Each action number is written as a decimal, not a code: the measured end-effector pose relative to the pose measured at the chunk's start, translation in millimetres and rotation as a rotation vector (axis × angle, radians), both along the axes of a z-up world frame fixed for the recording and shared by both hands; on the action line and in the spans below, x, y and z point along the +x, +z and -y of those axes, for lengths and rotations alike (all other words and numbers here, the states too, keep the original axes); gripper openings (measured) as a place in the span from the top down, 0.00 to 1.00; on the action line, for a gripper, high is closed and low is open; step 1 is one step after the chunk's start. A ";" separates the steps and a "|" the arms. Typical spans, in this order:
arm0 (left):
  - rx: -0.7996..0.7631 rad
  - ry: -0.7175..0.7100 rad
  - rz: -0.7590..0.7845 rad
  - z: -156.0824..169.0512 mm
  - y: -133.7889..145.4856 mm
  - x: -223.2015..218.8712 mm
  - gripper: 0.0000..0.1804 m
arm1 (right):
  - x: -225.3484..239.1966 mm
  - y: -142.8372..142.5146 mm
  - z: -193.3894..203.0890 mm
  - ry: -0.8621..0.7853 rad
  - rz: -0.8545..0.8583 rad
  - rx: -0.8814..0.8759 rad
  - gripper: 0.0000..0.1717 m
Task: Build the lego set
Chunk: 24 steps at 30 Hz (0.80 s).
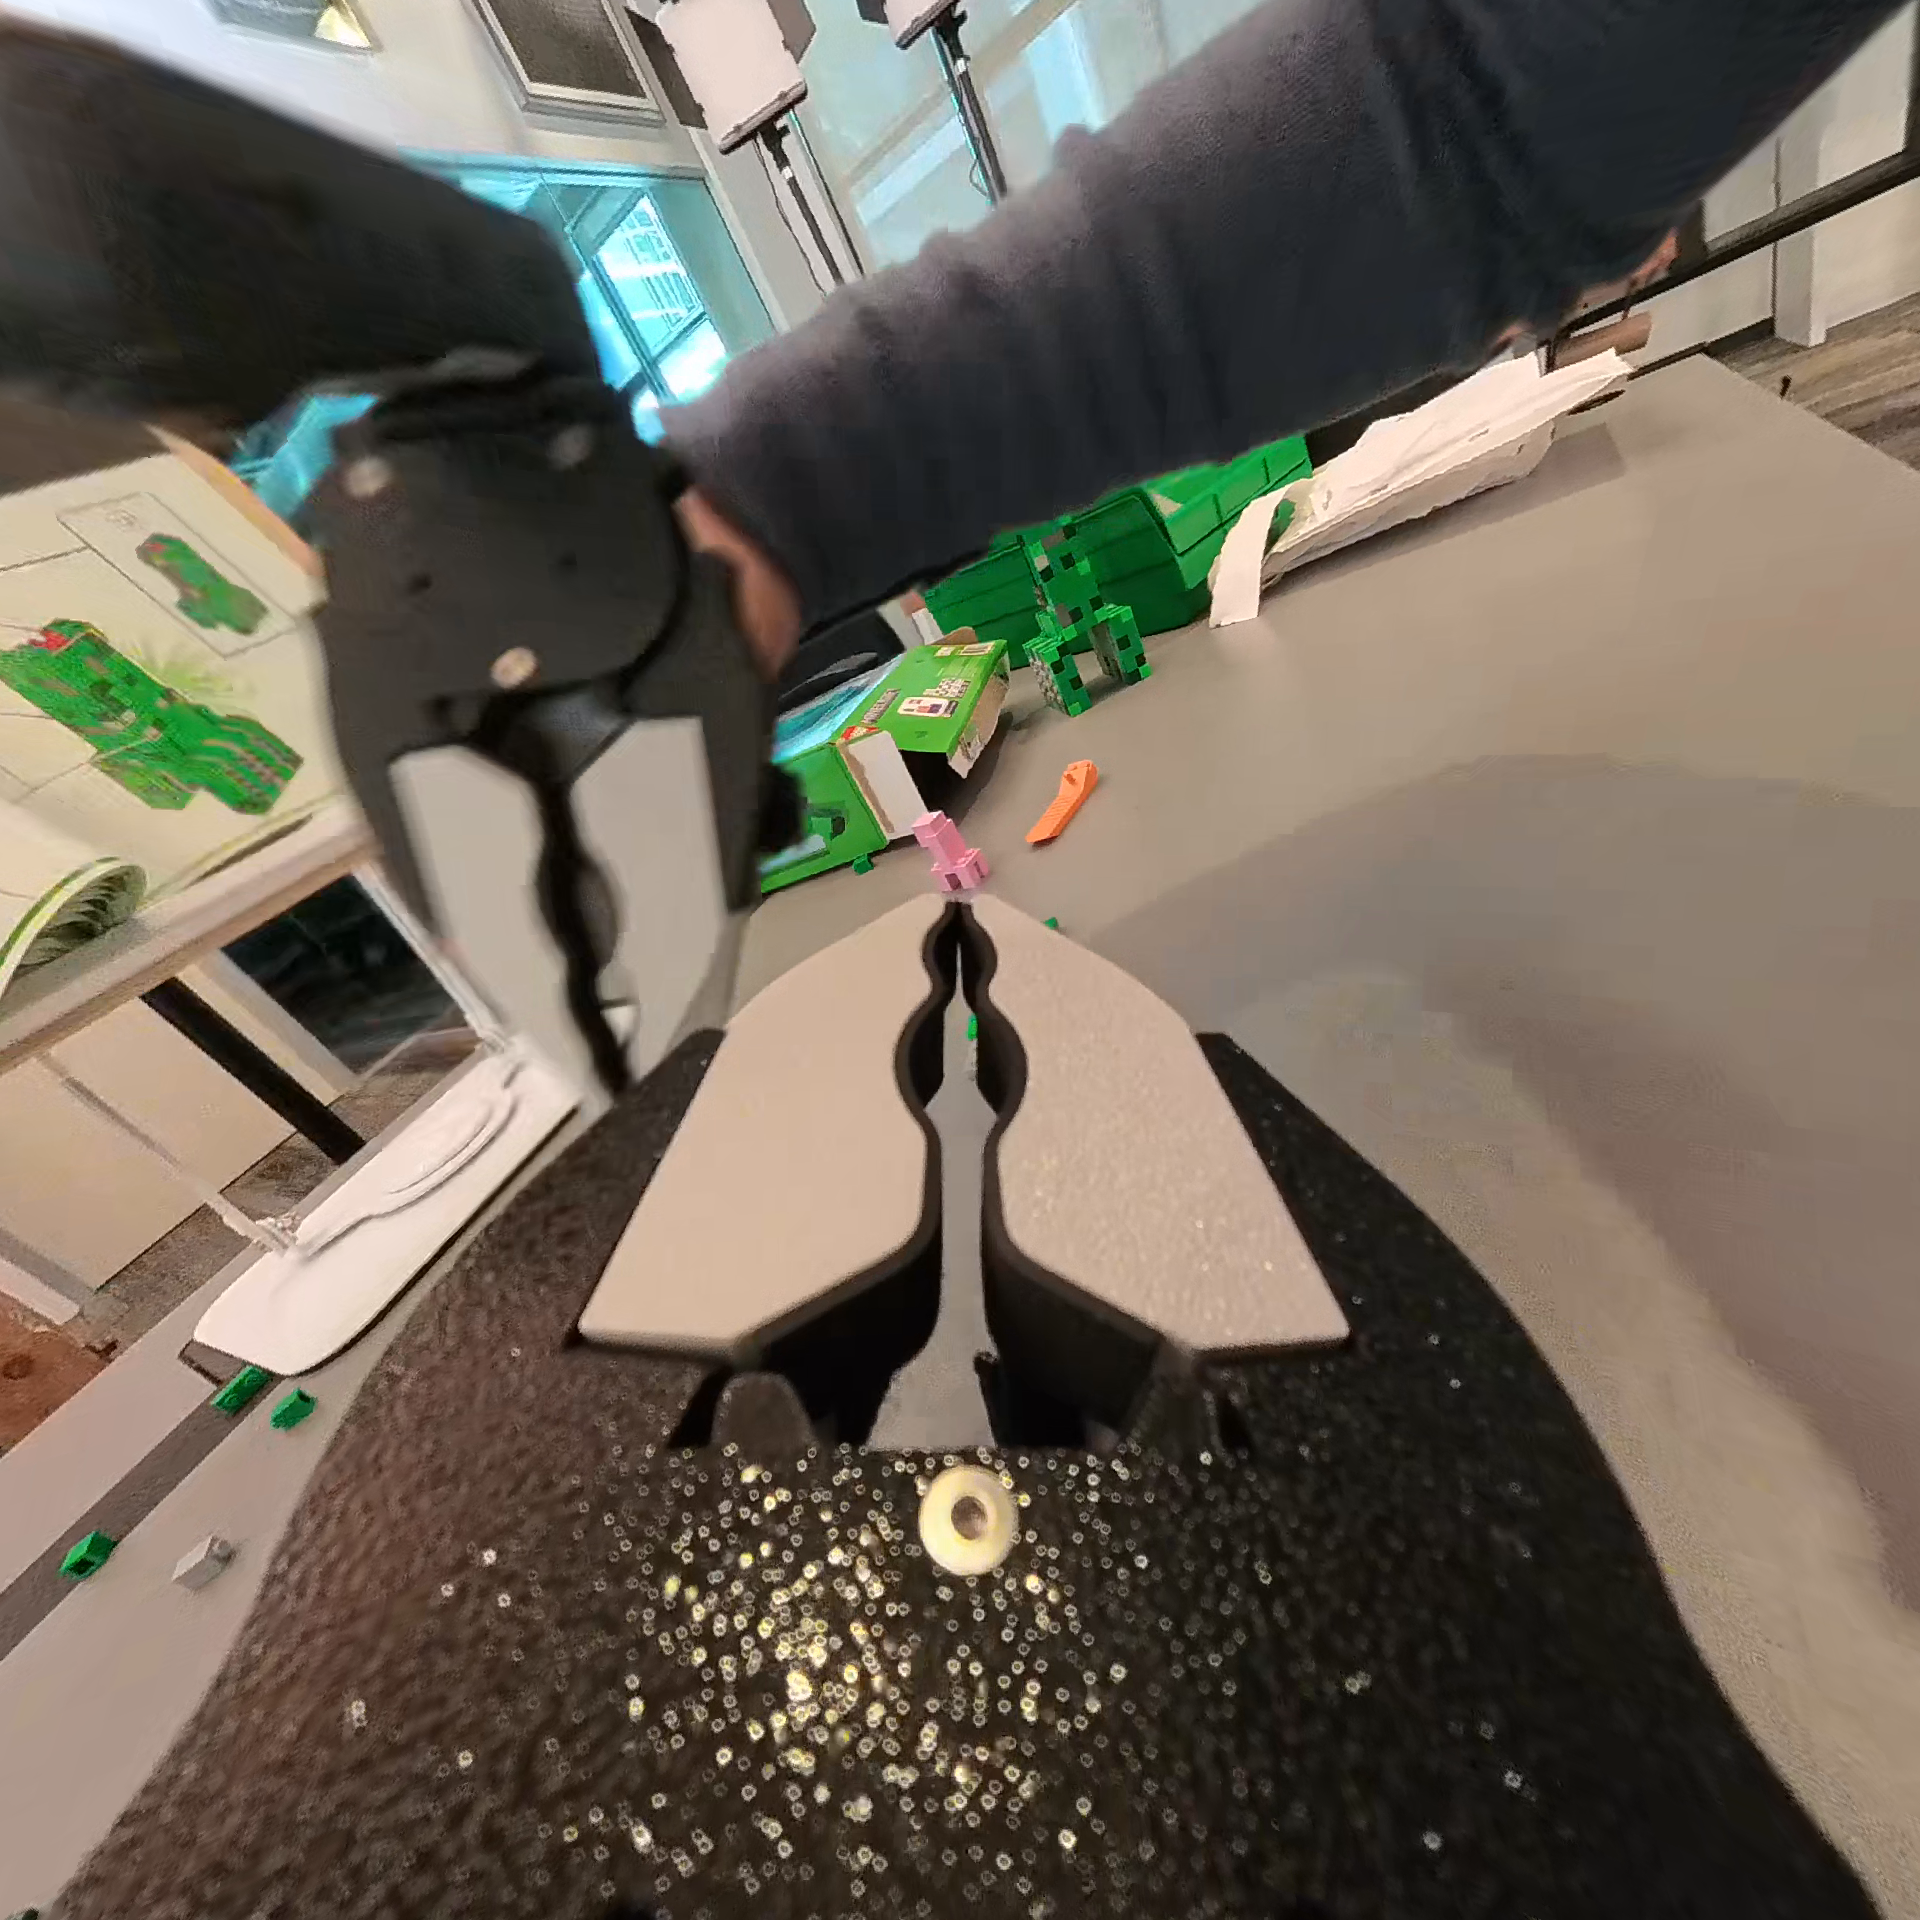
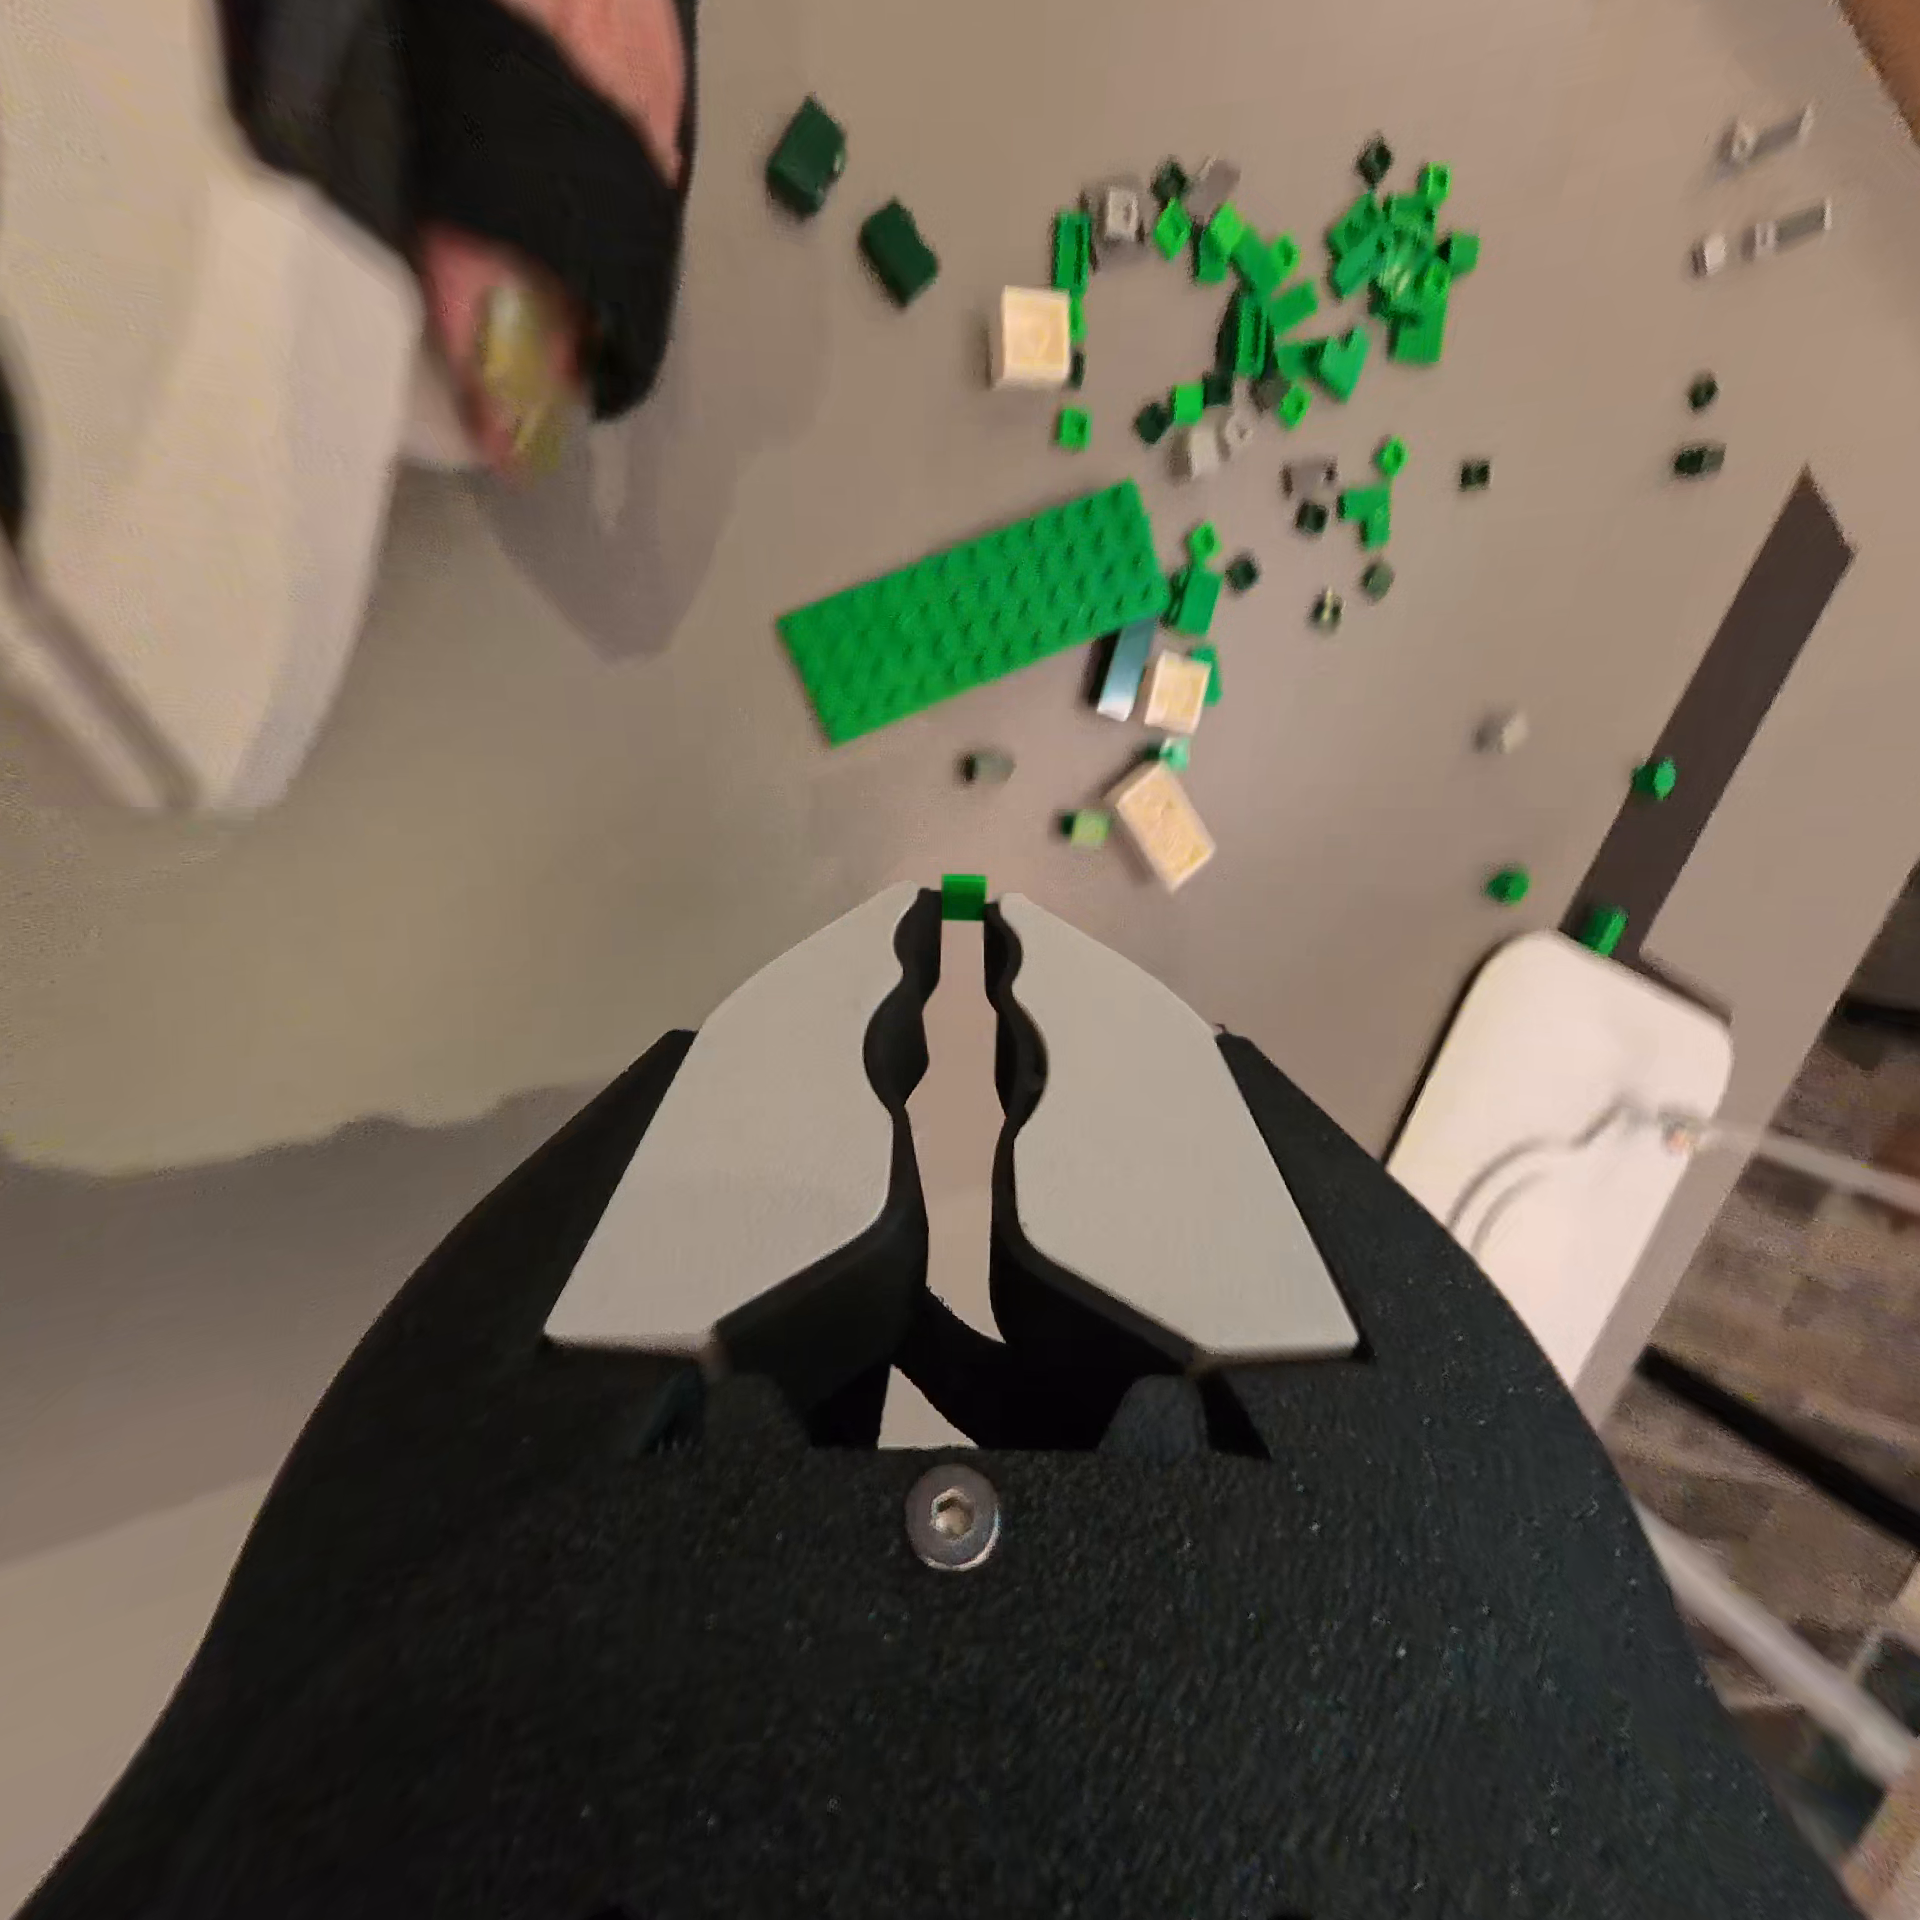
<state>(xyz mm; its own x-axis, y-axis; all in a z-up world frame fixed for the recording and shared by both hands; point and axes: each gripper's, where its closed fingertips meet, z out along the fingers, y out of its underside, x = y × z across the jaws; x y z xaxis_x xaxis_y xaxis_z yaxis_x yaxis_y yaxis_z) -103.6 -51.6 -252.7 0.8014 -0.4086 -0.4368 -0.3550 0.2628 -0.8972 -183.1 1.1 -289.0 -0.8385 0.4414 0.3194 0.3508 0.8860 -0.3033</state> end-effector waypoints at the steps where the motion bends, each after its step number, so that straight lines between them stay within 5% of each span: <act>1: 0.001 0.003 -0.008 -0.4 -0.3 0.5 1.00 | 15.1 1.2 -5.6 -0.035 -0.009 -0.007 0.96; 13: -0.036 0.014 -0.096 -7.5 -11.4 12.7 0.95 | 154.7 8.5 -50.1 -0.277 -0.112 -0.043 0.96; 24: -0.218 0.147 0.025 -59.2 -13.6 -0.4 0.84 | 166.9 8.9 -62.5 -0.258 -0.199 -0.072 0.96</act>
